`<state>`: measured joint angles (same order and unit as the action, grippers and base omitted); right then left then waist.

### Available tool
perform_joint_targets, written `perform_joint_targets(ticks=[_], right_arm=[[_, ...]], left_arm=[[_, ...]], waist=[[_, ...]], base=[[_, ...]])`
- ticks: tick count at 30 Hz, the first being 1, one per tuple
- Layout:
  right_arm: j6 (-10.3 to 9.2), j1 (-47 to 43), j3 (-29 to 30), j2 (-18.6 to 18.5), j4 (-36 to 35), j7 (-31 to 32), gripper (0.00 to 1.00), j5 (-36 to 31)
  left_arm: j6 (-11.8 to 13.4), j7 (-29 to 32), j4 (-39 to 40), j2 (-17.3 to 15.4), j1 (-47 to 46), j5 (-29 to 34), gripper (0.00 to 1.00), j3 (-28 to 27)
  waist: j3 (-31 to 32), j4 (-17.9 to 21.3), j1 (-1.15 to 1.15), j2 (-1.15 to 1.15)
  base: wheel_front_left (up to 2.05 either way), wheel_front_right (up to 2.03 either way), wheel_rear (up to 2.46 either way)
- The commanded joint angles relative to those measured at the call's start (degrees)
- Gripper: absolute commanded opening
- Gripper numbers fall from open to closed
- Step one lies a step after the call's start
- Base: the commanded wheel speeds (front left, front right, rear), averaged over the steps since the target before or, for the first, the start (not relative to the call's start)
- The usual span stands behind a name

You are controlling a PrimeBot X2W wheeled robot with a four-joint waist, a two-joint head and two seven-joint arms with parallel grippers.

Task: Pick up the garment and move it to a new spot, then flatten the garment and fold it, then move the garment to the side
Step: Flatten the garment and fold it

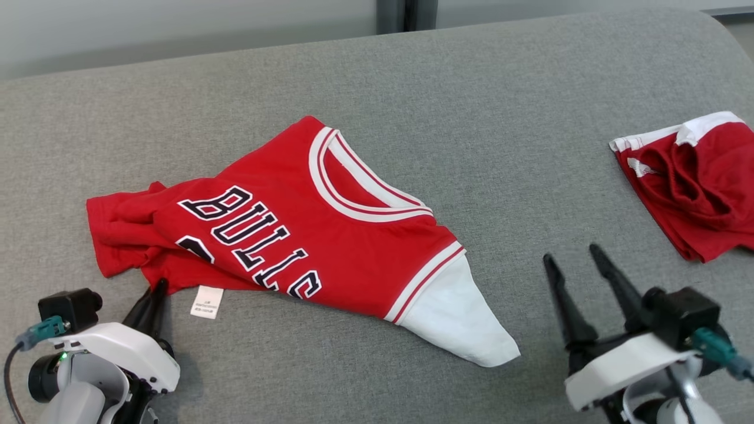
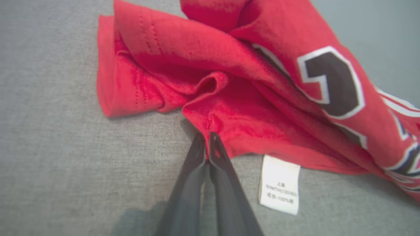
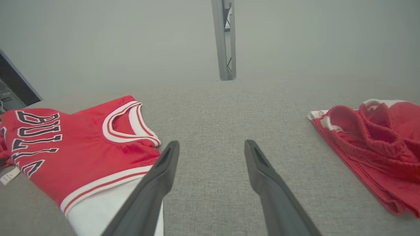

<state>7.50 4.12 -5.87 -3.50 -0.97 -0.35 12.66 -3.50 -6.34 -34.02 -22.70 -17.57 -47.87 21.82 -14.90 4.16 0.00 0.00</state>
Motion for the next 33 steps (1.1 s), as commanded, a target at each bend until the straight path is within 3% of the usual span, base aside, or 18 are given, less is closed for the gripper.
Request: perform_joint_targets(ticks=[1, 11, 16, 17, 18, 19, 25, 33], right_arm=[[-0.02, -0.9, -0.5, -0.4, 0.2, 0.4, 1.0, 0.5], [-0.02, -5.7, -9.5, -4.0, 6.0, 4.9, 1.0, 2.7], [-0.03, -4.3, -12.2, -3.8, 11.3, 5.6, 1.0, 4.0], [-0.03, -4.0, -12.5, -3.8, 12.3, 5.7, 0.6, 3.9], [-0.03, -3.6, -12.7, -3.6, 13.1, 5.4, 0.35, 4.2], [-0.03, -3.1, -12.7, -3.4, 13.4, 4.7, 0.0, 4.5], [-0.02, 0.8, -10.1, -3.9, 9.6, -1.1, 0.0, 5.5], [-0.02, 5.7, -4.4, -5.3, -0.7, -5.0, 0.0, 4.4]], left_arm=[[0.4, -0.2, 0.5, -0.2, 1.1, 0.5, 0.0, 0.1], [3.7, 1.0, 9.8, -1.6, 4.7, 0.3, 0.0, 0.0], [5.1, 1.6, 12.9, -1.9, 5.6, 0.1, 0.0, -0.2], [5.4, 1.8, 13.4, -2.0, 5.9, 0.1, 0.0, -0.2], [5.7, 1.8, 14.0, -2.0, 6.1, 0.1, 0.0, -0.1], [5.9, 1.9, 14.6, -2.1, 6.3, 0.2, 0.0, -0.1], [8.0, 0.7, 21.4, -3.5, 6.2, 1.6, 0.0, -1.0], [12.7, 1.1, 35.1, -6.1, 4.6, 5.1, 0.0, -2.2]], waist=[[0.3, -0.3, 0.0, 0.0], [0.2, -2.6, 0.0, 0.0], [0.0, -3.2, 0.0, 0.0], [-0.1, -3.3, 0.0, 0.0], [-0.2, -3.3, 0.0, 0.0], [-0.3, -3.4, 0.0, 0.0], [-0.9, -3.7, 0.0, 0.0], [-0.1, -3.8, 0.0, 0.0]], base=[[0.0, 0.0, 0.0], [0.0, 0.0, 0.0], [0.0, 0.0, 0.0], [0.0, 0.0, 0.0], [0.0, 0.0, 0.0], [0.0, 0.0, 0.0], [0.0, 0.0, 0.0], [0.0, 0.0, 0.0]])
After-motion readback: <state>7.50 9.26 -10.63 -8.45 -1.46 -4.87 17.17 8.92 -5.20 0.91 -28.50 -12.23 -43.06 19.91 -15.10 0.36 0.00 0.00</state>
